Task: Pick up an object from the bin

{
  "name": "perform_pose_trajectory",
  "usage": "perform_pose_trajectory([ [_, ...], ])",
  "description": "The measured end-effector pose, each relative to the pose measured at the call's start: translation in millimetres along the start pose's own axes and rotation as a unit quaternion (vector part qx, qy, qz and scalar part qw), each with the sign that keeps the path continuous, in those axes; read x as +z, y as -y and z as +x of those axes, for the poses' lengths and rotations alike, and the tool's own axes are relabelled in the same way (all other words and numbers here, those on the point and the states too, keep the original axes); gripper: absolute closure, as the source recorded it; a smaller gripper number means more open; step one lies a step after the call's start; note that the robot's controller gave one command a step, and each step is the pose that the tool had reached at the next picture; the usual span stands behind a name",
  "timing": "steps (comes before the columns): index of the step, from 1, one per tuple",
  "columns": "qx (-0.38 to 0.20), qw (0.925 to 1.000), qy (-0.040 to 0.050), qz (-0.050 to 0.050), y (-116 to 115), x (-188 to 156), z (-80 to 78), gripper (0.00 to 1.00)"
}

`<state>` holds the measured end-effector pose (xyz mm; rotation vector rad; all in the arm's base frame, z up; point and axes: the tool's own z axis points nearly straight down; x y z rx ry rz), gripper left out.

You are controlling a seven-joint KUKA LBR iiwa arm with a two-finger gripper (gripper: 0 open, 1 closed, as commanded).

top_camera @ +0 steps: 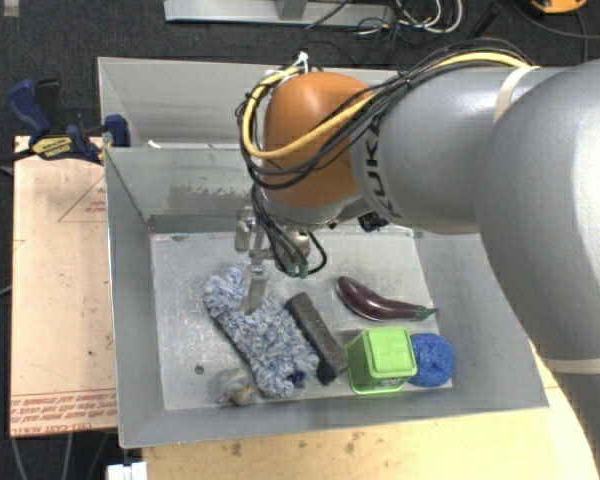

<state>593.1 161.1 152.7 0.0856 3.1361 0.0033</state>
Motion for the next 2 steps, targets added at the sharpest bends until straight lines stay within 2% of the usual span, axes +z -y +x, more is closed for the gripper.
perform_pose_trajectory([
  [1,0.024,0.9997,-0.0001,0.000,-19.6,49.0,12.7,0.00],
  [2,0.060,0.9982,-0.0012,0.000,7.8,81.8,38.9,1.00],
])
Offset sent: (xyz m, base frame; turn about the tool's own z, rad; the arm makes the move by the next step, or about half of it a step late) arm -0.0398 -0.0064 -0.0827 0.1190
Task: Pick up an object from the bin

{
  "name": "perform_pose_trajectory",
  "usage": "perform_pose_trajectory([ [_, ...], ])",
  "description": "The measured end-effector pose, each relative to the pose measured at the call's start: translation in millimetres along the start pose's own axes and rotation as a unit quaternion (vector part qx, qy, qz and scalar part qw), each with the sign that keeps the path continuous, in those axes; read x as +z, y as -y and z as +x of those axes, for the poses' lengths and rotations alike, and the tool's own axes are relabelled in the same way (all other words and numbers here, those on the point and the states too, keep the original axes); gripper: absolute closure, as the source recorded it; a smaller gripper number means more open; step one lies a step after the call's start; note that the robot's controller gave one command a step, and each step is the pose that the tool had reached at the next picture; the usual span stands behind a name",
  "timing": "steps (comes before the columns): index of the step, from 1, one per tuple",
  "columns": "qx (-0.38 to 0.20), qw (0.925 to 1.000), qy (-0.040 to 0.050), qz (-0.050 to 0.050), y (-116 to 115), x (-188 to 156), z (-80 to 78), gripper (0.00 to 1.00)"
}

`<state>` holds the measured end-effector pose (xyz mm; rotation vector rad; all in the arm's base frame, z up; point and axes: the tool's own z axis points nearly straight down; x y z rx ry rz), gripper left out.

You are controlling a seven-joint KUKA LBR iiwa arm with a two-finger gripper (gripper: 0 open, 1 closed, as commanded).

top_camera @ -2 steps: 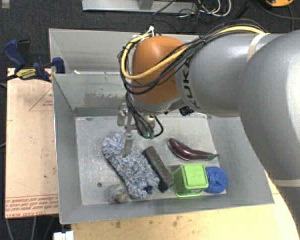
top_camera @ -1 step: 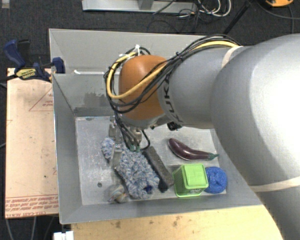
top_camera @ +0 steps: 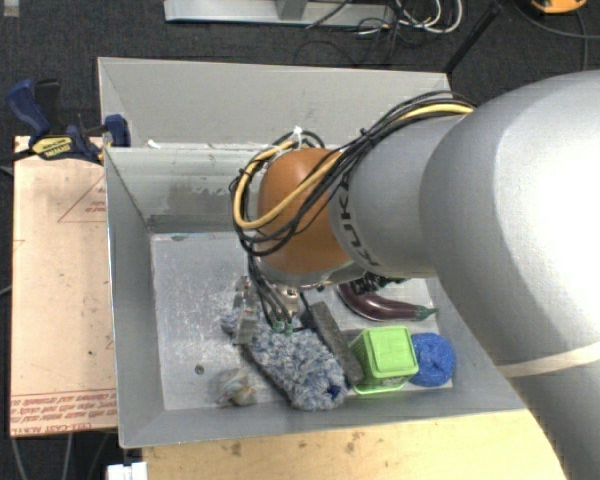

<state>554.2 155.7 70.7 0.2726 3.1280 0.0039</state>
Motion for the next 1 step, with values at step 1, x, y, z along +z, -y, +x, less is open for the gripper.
perform_pose_trajectory([
  [1,0.000,1.0000,0.0000,0.000,0.0,0.0,0.0,1.00],
])
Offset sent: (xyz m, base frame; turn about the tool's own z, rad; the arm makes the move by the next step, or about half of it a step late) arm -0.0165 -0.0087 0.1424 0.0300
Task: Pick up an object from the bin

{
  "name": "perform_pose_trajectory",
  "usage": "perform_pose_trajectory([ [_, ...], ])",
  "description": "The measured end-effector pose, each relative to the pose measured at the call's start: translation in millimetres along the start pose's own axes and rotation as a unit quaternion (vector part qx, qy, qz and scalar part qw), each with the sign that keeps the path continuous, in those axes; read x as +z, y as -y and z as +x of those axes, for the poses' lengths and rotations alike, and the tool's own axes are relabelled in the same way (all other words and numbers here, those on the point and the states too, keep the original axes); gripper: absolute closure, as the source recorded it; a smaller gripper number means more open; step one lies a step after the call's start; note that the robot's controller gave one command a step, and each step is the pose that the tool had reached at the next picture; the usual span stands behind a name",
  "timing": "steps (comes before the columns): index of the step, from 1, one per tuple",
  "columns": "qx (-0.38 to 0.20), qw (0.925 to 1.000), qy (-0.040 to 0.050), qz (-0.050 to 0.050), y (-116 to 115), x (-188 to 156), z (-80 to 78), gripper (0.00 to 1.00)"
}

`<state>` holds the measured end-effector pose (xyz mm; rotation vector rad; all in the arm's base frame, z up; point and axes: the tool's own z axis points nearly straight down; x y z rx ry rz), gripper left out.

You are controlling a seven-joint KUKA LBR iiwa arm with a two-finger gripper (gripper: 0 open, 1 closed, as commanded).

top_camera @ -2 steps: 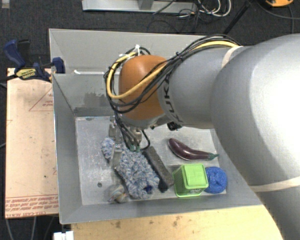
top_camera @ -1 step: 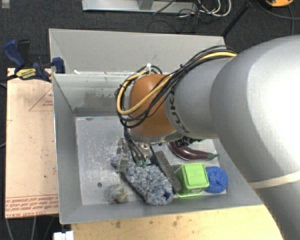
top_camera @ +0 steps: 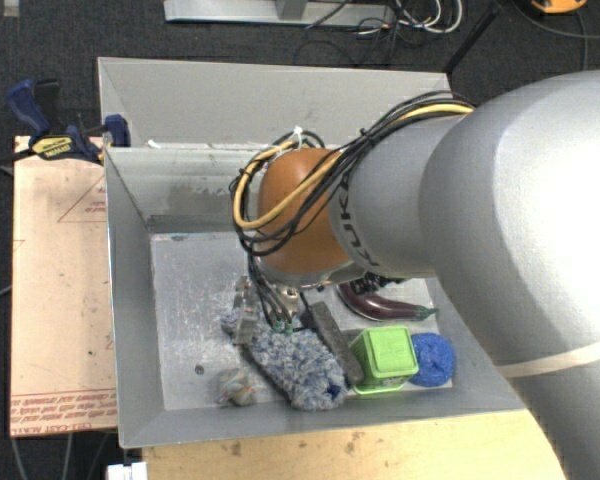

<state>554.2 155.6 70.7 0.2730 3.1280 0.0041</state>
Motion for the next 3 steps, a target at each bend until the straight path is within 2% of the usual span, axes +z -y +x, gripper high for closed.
perform_pose_trajectory([
  [1,0.008,1.0000,-0.0019,0.002,7.4,-87.9,10.0,0.00],
  [2,0.014,0.9999,0.0015,0.000,10.7,-144.8,13.9,0.00],
  [3,-0.042,0.9991,0.0034,-0.001,13.8,-97.6,11.6,0.00],
])
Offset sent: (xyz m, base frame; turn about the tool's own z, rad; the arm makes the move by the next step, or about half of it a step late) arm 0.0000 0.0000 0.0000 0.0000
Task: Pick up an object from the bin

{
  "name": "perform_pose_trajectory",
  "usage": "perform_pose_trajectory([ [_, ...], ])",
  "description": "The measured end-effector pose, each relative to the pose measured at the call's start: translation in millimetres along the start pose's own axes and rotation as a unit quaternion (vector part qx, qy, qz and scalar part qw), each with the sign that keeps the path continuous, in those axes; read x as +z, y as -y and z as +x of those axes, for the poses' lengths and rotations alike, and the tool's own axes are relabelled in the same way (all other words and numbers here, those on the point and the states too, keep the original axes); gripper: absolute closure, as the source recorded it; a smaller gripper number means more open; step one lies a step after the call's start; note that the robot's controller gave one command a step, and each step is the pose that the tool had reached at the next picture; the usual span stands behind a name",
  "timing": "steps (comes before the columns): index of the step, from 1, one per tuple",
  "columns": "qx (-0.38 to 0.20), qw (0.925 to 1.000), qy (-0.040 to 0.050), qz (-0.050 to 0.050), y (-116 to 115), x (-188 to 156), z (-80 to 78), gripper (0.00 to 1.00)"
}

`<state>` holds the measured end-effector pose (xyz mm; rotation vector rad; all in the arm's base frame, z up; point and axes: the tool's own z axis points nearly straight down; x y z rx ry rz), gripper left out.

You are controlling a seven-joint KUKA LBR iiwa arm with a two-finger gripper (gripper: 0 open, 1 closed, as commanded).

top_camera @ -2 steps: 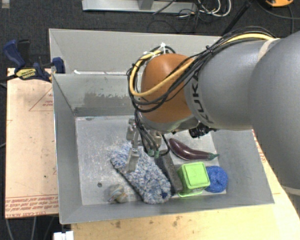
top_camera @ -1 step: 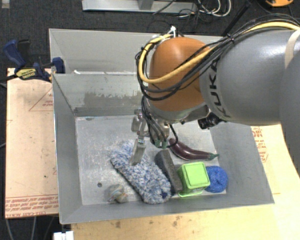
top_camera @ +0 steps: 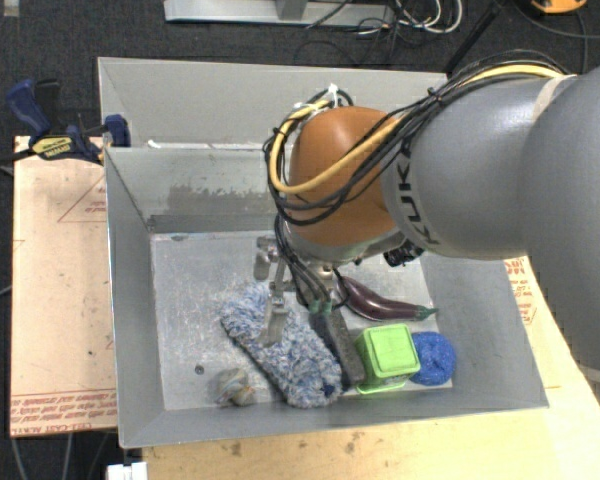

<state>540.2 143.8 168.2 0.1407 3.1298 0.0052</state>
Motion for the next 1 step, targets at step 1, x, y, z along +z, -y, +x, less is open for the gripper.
perform_pose_trajectory([
  [1,-0.037,0.9993,-0.0032,0.001,4.3,50.1,-5.2,0.00],
])
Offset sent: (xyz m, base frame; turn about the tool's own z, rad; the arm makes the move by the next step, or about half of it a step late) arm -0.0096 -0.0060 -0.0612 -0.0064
